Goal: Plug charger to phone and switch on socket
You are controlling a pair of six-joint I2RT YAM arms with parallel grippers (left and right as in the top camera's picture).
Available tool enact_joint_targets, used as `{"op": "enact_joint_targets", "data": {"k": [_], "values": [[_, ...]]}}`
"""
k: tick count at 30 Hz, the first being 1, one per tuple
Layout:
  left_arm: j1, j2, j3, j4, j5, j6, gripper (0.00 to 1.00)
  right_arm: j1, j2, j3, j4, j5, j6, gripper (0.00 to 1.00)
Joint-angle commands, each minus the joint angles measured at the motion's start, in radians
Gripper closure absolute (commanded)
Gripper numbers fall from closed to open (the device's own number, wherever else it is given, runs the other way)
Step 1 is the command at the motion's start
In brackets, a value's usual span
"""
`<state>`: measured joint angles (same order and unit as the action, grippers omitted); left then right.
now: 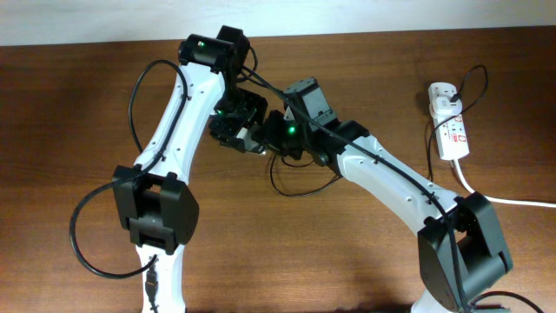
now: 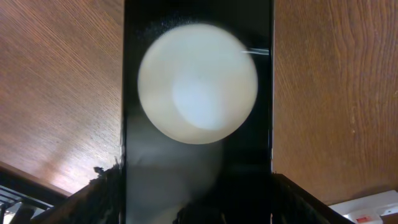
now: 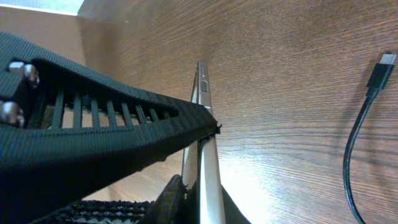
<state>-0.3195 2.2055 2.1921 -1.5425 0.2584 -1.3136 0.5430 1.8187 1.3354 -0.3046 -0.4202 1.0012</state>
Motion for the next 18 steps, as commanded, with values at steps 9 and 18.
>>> {"op": "enact_joint_targets", "data": {"k": [9,18], "values": [[-0.003,0.007,0.024,-0.006,0.015,-0.010,0.99,0.005,0.010,0.013,0.040,-0.047,0.003,0.96],[0.002,0.007,0.024,-0.006,0.006,-0.010,0.94,-0.057,0.009,0.013,0.029,-0.114,-0.002,0.96]]}}
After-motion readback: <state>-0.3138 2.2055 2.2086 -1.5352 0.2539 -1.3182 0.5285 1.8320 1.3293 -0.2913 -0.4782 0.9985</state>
